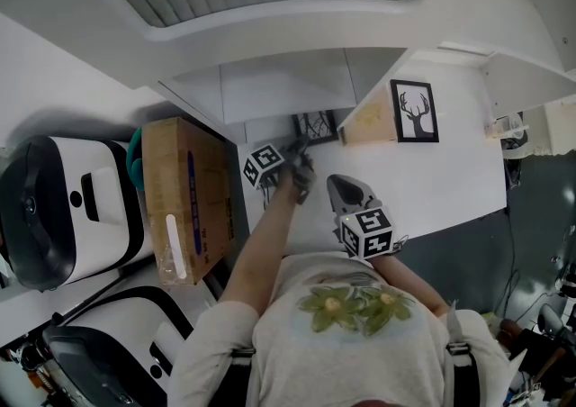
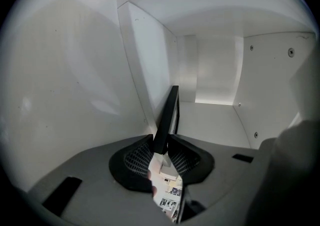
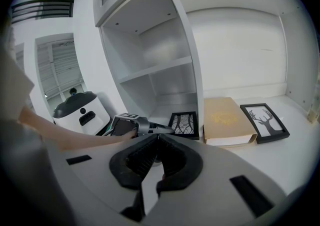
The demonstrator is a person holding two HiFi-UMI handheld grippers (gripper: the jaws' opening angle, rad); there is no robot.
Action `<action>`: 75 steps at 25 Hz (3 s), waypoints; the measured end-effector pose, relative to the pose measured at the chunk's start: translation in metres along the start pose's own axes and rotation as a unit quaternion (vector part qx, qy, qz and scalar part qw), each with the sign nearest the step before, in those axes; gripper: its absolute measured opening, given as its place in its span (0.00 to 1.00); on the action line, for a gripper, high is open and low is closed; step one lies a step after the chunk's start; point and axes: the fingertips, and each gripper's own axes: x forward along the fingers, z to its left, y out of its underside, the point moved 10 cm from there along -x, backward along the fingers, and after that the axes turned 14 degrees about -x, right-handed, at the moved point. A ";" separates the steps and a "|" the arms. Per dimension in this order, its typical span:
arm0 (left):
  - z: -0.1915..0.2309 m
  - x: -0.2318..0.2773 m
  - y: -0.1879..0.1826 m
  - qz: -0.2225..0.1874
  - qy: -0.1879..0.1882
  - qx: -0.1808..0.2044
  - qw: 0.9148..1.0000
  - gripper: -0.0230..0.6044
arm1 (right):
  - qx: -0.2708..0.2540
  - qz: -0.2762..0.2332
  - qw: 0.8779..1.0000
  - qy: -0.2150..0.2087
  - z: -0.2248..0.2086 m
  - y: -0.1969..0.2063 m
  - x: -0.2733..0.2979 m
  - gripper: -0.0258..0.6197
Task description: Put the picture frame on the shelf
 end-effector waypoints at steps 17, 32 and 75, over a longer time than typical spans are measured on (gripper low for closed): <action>-0.008 0.002 -0.005 0.012 0.051 -0.025 0.998 0.42 | -0.003 0.002 1.000 -0.004 0.002 0.000 0.000 0.09; -0.037 0.000 0.026 -0.033 -0.148 0.438 0.886 0.54 | -0.003 0.002 1.000 -0.009 0.005 0.002 -0.003 0.09; -0.061 -0.116 0.136 0.018 -0.056 0.661 0.748 0.08 | -0.042 -0.054 0.998 -0.015 0.019 -0.004 -0.034 0.09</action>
